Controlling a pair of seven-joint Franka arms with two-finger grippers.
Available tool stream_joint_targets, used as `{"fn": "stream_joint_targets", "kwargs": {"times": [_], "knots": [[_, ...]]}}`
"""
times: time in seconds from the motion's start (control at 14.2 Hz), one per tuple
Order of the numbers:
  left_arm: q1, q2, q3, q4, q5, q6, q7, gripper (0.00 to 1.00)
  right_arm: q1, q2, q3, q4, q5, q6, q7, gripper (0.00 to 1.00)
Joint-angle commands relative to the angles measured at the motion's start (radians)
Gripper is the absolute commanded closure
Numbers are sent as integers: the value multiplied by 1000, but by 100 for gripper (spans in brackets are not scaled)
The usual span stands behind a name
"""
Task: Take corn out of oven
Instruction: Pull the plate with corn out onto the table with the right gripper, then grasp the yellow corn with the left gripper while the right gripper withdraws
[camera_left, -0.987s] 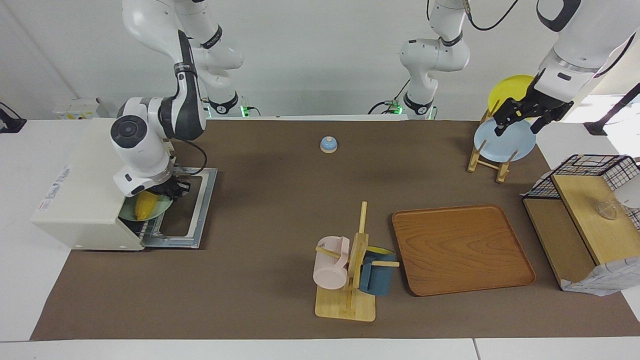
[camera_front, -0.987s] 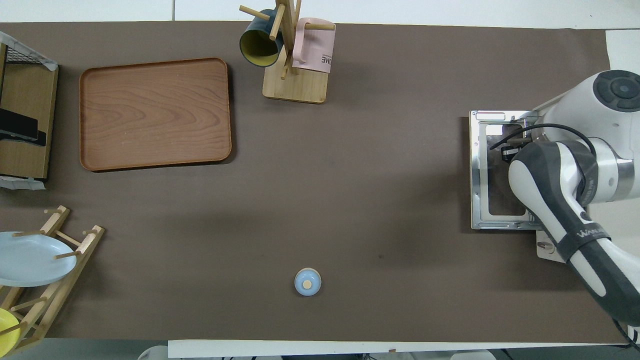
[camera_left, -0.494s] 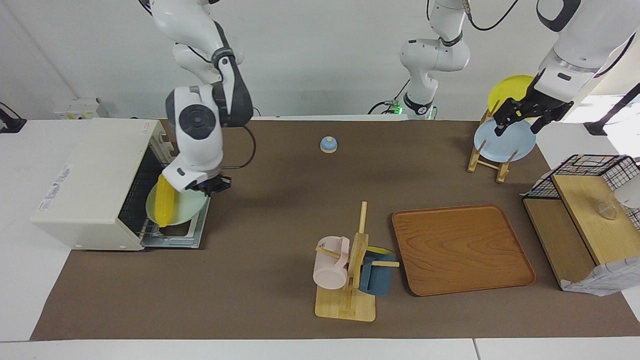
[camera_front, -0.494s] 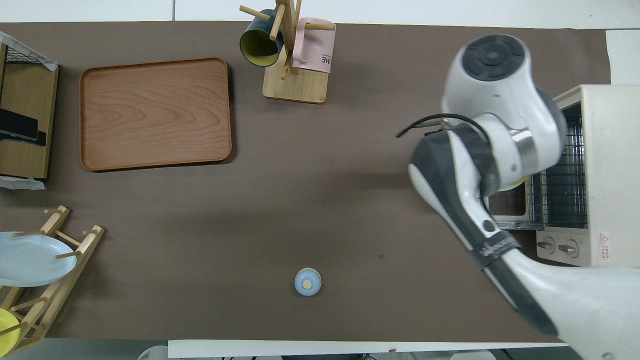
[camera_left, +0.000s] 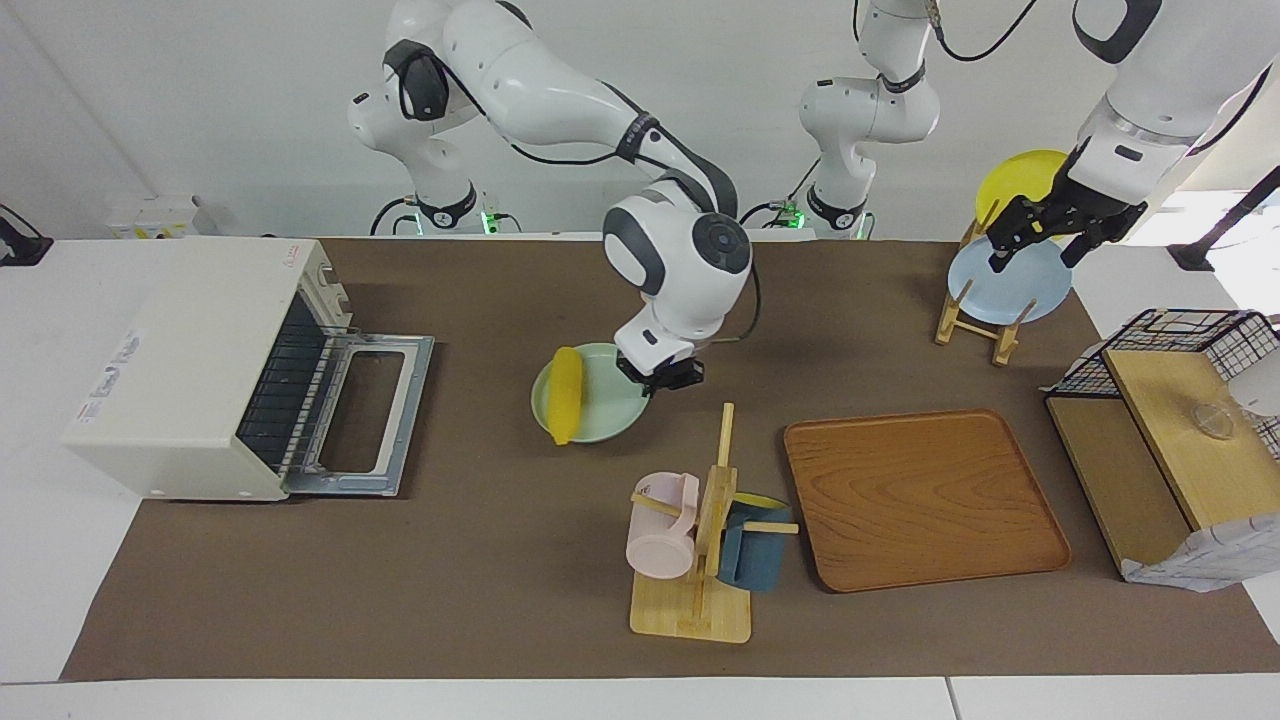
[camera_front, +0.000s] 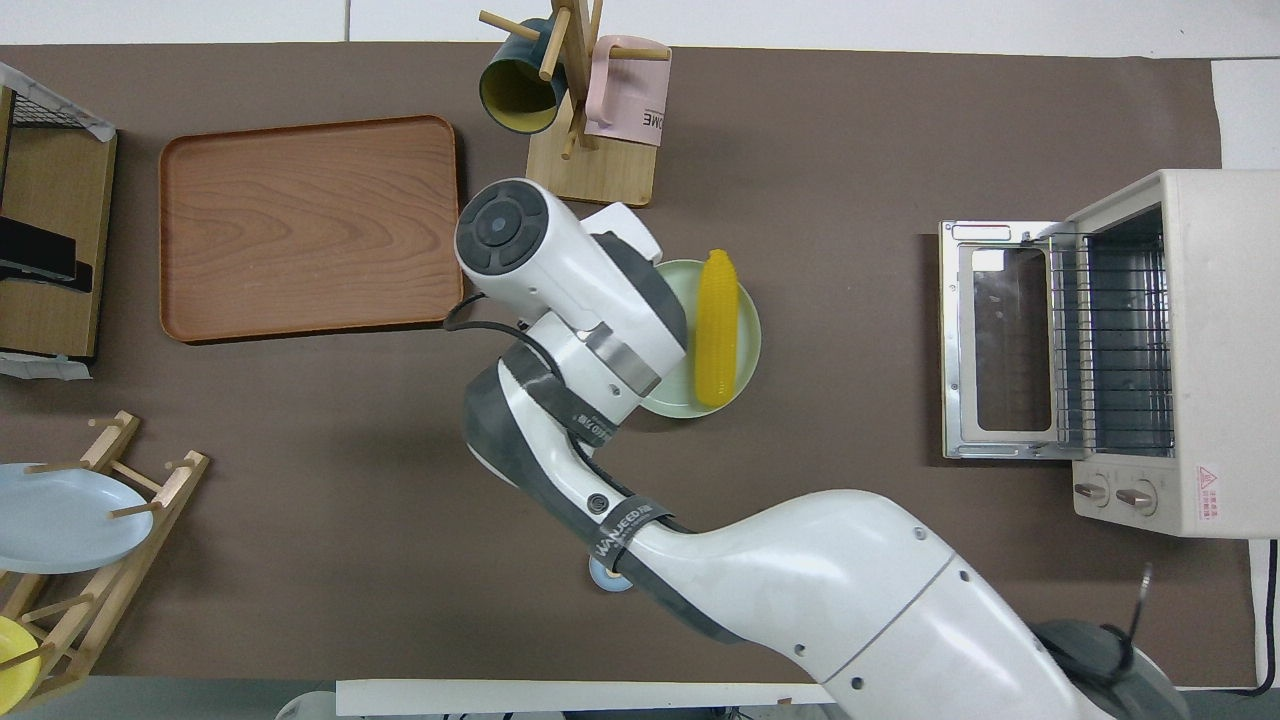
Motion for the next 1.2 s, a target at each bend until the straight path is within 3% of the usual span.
{"fn": "stream_joint_targets", "kwargs": {"times": [0.0, 0.07, 0.21, 0.28, 0.35, 0.49, 0.56, 0.71, 0.78, 0.99, 1.13], "knots": [[11, -17, -6, -14, -2, 10, 8, 0, 7, 64, 5, 63, 29, 49, 73, 95], [9, -17, -7, -14, -2, 18, 8, 0, 0, 65, 17, 66, 52, 52, 77, 88], [16, -19, -4, -15, -2, 12, 8, 0, 2, 55, 23, 89, 106, 43, 93, 51], [25, -32, -4, -41, -2, 13, 2, 0, -10, 26, 22, 97, 106, 11, 88, 44], [17, -74, -10, -129, -2, 53, -17, 0, -44, -32, 22, 97, 108, -38, 70, 40], [-47, -149, -39, -347, -3, 261, -55, 0, -157, -150, 23, 28, 109, -110, -83, 35], [-120, -149, -47, -429, -5, 354, -120, 0, -227, -235, 23, -79, 109, -127, -191, 37], [-295, -85, -47, -500, -6, 534, -289, 0, -338, -330, 22, -254, 108, -86, -361, 57], [-363, -32, -47, -498, -9, 599, -326, 0, -386, -355, 22, -334, 105, -49, -421, 70], [-532, 128, -47, -489, -17, 833, -453, 0, -516, -447, 20, -633, 89, 174, -569, 89], [-585, 231, -47, -460, -23, 935, -478, 0, -543, -458, 20, -725, 7, 236, -581, 100]]}}
